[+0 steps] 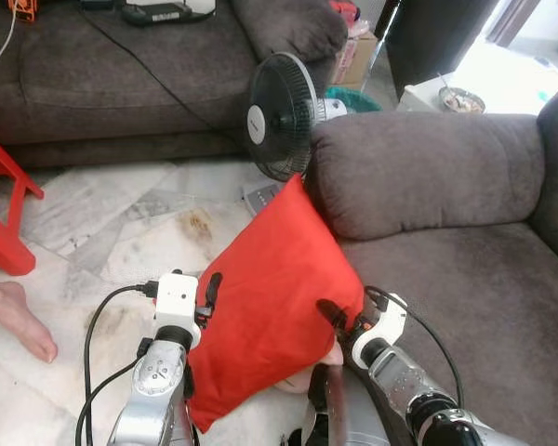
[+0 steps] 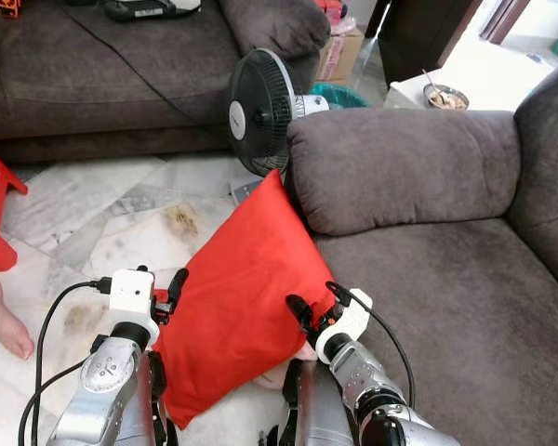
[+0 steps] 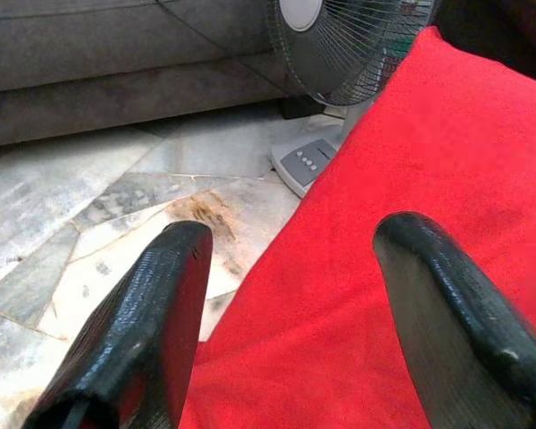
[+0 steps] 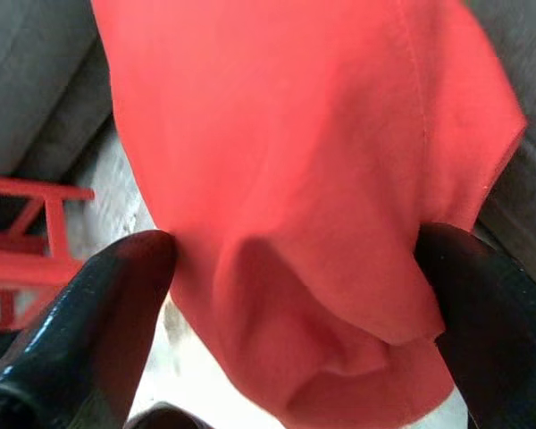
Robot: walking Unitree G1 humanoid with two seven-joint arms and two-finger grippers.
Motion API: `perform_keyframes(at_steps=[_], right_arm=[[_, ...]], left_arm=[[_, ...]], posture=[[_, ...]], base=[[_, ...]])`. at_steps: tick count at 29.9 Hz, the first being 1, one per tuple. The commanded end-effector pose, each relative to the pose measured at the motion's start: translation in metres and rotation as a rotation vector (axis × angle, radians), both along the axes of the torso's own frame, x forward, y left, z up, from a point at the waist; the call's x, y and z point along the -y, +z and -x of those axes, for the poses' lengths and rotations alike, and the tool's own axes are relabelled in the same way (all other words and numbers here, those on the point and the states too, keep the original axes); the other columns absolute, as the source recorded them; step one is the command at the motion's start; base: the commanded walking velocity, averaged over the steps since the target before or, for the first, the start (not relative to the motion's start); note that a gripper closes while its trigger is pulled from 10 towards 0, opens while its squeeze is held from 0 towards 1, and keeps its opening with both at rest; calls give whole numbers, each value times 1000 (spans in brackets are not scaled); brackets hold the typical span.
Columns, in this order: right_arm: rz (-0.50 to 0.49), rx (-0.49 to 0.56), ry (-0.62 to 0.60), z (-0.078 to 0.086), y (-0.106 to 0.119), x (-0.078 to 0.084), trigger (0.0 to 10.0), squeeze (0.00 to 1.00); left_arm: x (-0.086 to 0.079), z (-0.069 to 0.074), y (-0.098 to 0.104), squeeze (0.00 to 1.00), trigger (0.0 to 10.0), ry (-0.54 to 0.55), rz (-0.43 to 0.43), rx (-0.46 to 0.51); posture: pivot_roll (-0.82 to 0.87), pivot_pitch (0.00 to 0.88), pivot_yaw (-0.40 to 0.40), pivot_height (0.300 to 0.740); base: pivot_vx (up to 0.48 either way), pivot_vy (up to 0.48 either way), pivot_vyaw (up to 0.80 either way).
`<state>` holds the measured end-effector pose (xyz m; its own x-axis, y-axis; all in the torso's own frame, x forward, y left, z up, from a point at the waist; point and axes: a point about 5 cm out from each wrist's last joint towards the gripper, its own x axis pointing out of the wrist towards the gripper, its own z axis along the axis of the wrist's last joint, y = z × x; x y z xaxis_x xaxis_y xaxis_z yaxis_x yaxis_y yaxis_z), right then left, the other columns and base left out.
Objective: Move the pillow to the sofa from floor
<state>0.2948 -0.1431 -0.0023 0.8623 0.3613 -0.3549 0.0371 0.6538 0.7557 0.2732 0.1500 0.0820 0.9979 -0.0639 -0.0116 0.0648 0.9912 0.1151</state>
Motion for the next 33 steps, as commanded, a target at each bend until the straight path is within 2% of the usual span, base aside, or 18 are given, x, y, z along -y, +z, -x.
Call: perform_keyframes(at_steps=[1,9,10,11,12,13,14,22,33], right_arm=[[-18,37,-48,-3,4,7,10000,0],[-99,107,-104,-8,11,2,10000,0],[-103,111,-102,-8,11,1,7686,0],[-107,113,-101,-8,11,1,7686,0],[-108,113,-100,-8,11,0,2392,0],[-108,113,-99,-8,11,0,2392,0],[-114,117,-103,-8,11,-1,0,0],[-193,160,-137,-10,16,-1,0,0],[-240,193,-137,-14,21,-2,0,0]], left_arm=[[3,4,-1,0,10000,-8,6,-14],[0,9,1,0,10000,2,1,-10],[-1,10,2,0,10000,5,-1,-11],[-1,10,2,0,10000,6,-1,-11],[-2,10,2,0,10000,7,-2,-11],[-2,10,2,0,10000,8,-3,-12],[-2,11,2,0,10000,9,-5,-12],[-3,10,5,0,10000,13,-8,-13],[-3,7,7,0,10000,12,-7,-9]], posture=[[207,227,-194,562],[219,248,-189,562],[220,251,-188,562],[221,252,-187,562],[221,253,-187,562],[221,255,-187,562],[222,255,-187,562],[217,259,-188,562],[215,254,-187,562]], base=[[0,0,0],[0,0,0],[0,0,0],[0,0,0],[0,0,0],[0,0,0],[0,0,0],[0,0,0],[0,0,0]])
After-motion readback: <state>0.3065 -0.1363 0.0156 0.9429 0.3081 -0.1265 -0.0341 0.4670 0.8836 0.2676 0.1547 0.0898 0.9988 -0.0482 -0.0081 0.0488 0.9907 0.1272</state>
